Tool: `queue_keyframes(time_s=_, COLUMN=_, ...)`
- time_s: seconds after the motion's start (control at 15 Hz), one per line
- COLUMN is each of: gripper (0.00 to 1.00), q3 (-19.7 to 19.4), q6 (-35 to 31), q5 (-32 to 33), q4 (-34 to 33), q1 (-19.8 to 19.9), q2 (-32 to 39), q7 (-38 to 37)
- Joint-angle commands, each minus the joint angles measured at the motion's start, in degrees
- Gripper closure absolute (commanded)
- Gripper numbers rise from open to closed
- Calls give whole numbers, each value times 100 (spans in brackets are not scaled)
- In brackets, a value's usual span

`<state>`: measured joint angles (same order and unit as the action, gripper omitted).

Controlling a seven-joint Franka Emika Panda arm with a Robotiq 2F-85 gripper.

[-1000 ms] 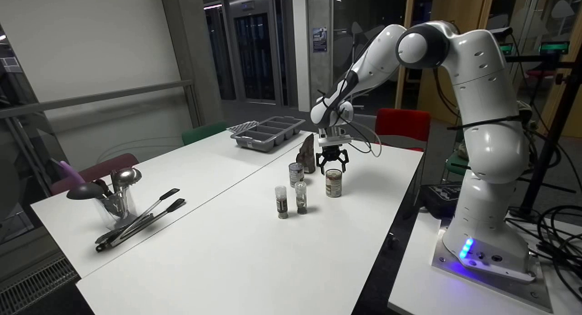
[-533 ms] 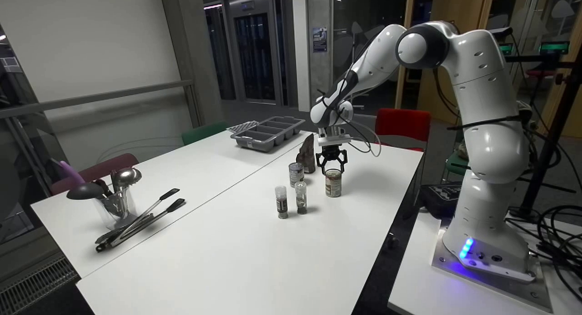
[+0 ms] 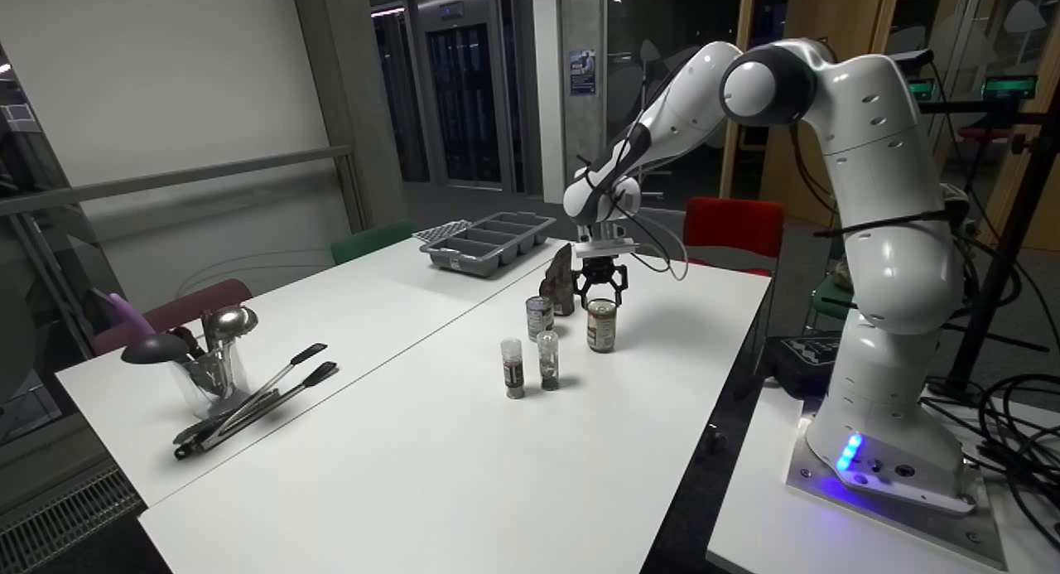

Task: Unstack the cans and put them beside each other

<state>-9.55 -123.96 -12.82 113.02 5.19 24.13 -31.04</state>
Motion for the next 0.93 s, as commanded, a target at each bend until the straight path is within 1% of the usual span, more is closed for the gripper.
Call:
queue_keyframes(time_s=0.0, gripper=44, q3=-46, q6=329, q5=5, q4=-545, q1=12, q2=80, q7=-164)
queue_keyframes(time_s=0.2, gripper=44, q3=-36, q6=536, q5=18, q4=-959, q1=20, q2=233, q7=-185)
queue_keyframes(time_s=0.67, gripper=44, q3=51, q6=1465, q5=-86, q4=-2002, q1=107, q2=782, q7=-30)
queue_keyframes(time_s=0.87, gripper=44, q3=68, q6=1671, q5=-122, q4=-2346, q1=128, q2=1005, q7=-2)
